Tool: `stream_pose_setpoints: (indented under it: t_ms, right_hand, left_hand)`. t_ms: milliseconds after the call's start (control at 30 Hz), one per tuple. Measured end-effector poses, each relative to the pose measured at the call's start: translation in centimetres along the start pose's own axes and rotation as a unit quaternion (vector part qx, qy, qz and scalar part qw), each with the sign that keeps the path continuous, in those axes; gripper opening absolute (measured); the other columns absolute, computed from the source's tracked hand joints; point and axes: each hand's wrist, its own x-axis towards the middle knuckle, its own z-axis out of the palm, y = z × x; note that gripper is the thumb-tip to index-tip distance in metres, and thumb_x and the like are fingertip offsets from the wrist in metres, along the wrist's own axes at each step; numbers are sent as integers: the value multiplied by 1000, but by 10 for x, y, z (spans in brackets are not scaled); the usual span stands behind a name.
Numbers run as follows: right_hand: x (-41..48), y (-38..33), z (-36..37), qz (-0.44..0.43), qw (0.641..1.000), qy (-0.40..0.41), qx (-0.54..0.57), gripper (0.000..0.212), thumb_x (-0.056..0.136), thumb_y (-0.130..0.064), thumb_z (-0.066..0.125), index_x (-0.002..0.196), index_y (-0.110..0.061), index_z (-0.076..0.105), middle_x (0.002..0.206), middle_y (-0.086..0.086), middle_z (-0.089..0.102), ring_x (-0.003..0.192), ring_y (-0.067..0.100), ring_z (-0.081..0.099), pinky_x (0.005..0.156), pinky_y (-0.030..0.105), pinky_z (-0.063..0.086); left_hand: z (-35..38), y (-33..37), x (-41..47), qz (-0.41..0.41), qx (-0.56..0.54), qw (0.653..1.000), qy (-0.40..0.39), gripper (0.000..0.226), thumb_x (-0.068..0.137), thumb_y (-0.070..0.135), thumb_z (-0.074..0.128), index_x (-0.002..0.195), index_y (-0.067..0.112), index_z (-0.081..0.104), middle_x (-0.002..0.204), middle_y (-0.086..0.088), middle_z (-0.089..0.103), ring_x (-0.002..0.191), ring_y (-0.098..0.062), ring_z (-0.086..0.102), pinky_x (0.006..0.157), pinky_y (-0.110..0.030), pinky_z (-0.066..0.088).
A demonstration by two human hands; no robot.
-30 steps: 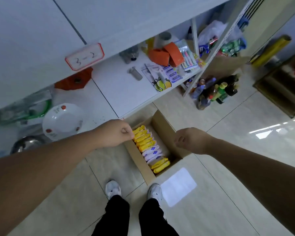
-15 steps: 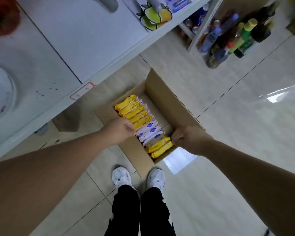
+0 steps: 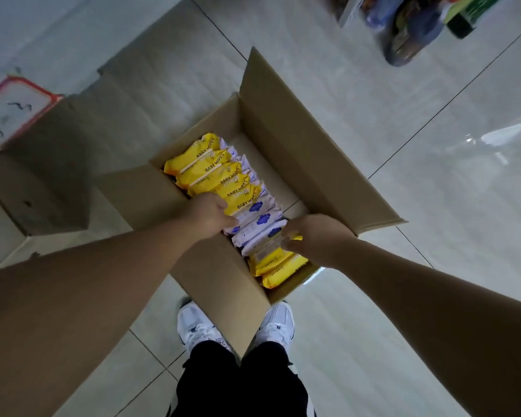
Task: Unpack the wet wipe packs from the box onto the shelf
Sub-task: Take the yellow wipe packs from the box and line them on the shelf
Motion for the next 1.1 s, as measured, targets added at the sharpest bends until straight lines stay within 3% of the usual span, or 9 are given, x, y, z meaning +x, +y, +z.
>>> stream_pose_setpoints:
  t_ms: [67, 167, 300, 367, 533, 733, 867, 1000, 1100]
  right_hand:
    - [16, 1, 5, -4, 999, -23, -35, 26, 95, -38, 57, 108, -21, 72, 100, 4, 71, 84, 21, 63, 74, 32, 52]
    - [38, 7, 12, -8, 995, -67, -72, 29, 93, -42, 62, 115, -25, 70, 107, 2, 70, 91, 20, 65, 82, 35, 56]
    - [59, 17, 27, -26, 991, -102, -84, 44, 83, -49, 75, 125, -37, 66, 119, -6, 67, 105, 17, 64, 90, 36, 55]
    - [69, 21, 35, -42, 988, -106, -101, 41, 83, -49, 75, 121, -37, 68, 121, -6, 67, 106, 17, 64, 91, 35, 54]
    - [82, 28, 51, -73, 985, -93, -124, 39, 82, -47, 75, 119, -38, 68, 121, -7, 65, 107, 15, 61, 81, 28, 44]
    - [86, 28, 61, -111, 980, -41, -159, 22, 93, -42, 64, 108, -29, 74, 108, -2, 69, 100, 19, 63, 76, 27, 44]
    - [90, 28, 66, -102, 985, -17, -138, 15, 98, -33, 59, 100, -26, 72, 99, -1, 71, 90, 20, 66, 74, 29, 52]
    - [95, 26, 60, -101, 992, -26, -69, 9, 98, -25, 60, 94, -21, 66, 88, -1, 65, 83, 17, 62, 61, 25, 40]
    - [88, 22, 44, -99, 994, -39, -5, 16, 99, -24, 60, 84, -24, 55, 72, -10, 51, 73, 11, 51, 58, 26, 34]
  left_hand:
    - [4, -2, 14, 14, 29, 999, -4, 69, 77, 27, 86, 135, 2, 58, 139, -16, 59, 127, -29, 56, 107, -37, 45]
    - [8, -3, 33, 41, 64, 997, 4, 73, 76, 32, 87, 136, 2, 57, 140, -15, 59, 128, -29, 55, 107, -39, 45]
    - [11, -2, 47, 87, 170, 981, 32, 66, 75, 43, 85, 125, 7, 64, 124, -13, 66, 115, -29, 61, 95, -38, 51]
    - [13, -2, 49, 113, 260, 958, 49, 63, 75, 48, 82, 121, 8, 65, 120, -13, 65, 111, -29, 61, 89, -38, 53]
    - [20, -3, 53, 149, 357, 919, 81, 40, 86, 38, 72, 110, 8, 65, 117, -13, 62, 104, -29, 62, 80, -37, 52]
    - [14, -5, 62, 124, 321, 938, 51, 28, 90, 39, 69, 82, 12, 66, 82, -7, 59, 89, -31, 65, 73, -36, 53]
    - [9, -2, 63, 105, 263, 959, 17, 30, 93, 36, 67, 98, 6, 73, 96, -13, 71, 97, -32, 66, 83, -39, 54]
    - [8, -9, 58, 136, 200, 970, 37, 22, 90, 29, 72, 87, 8, 71, 92, -13, 71, 92, -30, 65, 84, -43, 55]
    - [-1, -9, 52, 155, 162, 974, 30, 23, 87, 28, 76, 76, 10, 67, 81, -8, 68, 82, -25, 63, 76, -36, 54]
